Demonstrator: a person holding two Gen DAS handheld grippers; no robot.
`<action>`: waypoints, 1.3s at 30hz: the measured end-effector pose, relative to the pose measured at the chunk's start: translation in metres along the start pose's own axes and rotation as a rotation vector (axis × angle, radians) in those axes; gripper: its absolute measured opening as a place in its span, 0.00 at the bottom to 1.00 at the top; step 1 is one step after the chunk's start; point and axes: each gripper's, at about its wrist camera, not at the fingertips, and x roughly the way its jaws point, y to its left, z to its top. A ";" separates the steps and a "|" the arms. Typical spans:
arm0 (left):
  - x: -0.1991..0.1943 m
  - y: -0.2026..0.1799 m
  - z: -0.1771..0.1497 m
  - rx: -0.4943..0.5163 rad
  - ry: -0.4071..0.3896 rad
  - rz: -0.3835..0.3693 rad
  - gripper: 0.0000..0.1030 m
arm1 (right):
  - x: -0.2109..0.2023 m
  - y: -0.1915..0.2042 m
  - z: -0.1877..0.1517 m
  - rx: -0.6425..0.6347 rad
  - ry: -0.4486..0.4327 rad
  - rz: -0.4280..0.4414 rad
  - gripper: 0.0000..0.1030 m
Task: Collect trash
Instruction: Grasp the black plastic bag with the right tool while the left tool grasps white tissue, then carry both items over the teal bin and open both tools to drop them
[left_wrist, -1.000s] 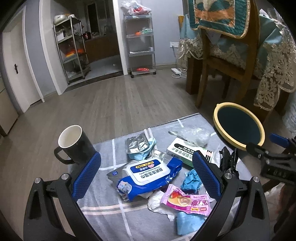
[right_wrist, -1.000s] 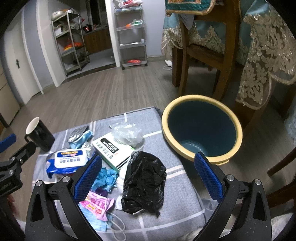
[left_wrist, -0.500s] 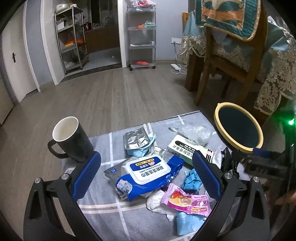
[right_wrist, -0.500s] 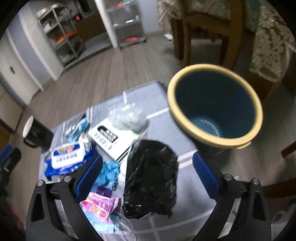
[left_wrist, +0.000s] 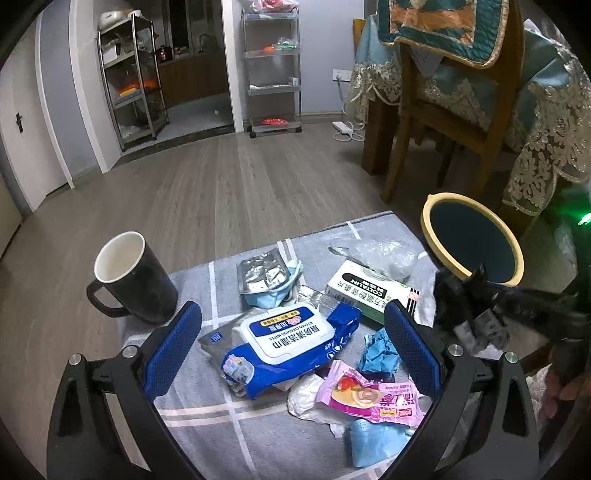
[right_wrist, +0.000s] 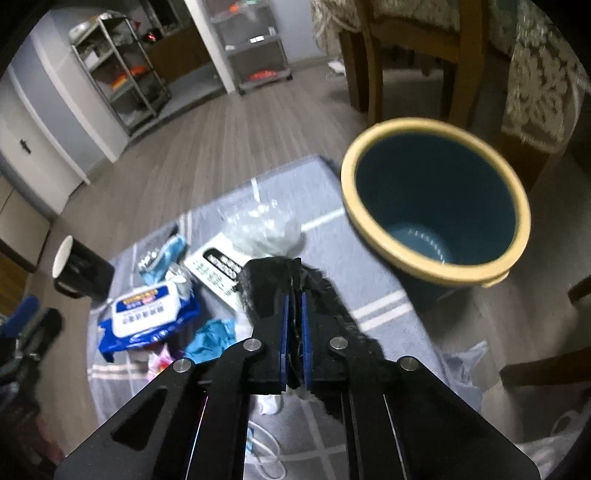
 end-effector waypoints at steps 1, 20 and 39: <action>0.001 -0.001 0.000 0.002 0.006 -0.002 0.94 | -0.004 0.000 0.003 -0.001 -0.004 0.011 0.07; 0.080 -0.118 -0.016 0.195 0.163 -0.136 0.94 | -0.059 -0.041 0.070 -0.125 -0.093 0.063 0.07; 0.076 -0.135 -0.020 0.247 0.140 -0.227 0.11 | -0.049 -0.058 0.077 -0.056 -0.089 0.078 0.07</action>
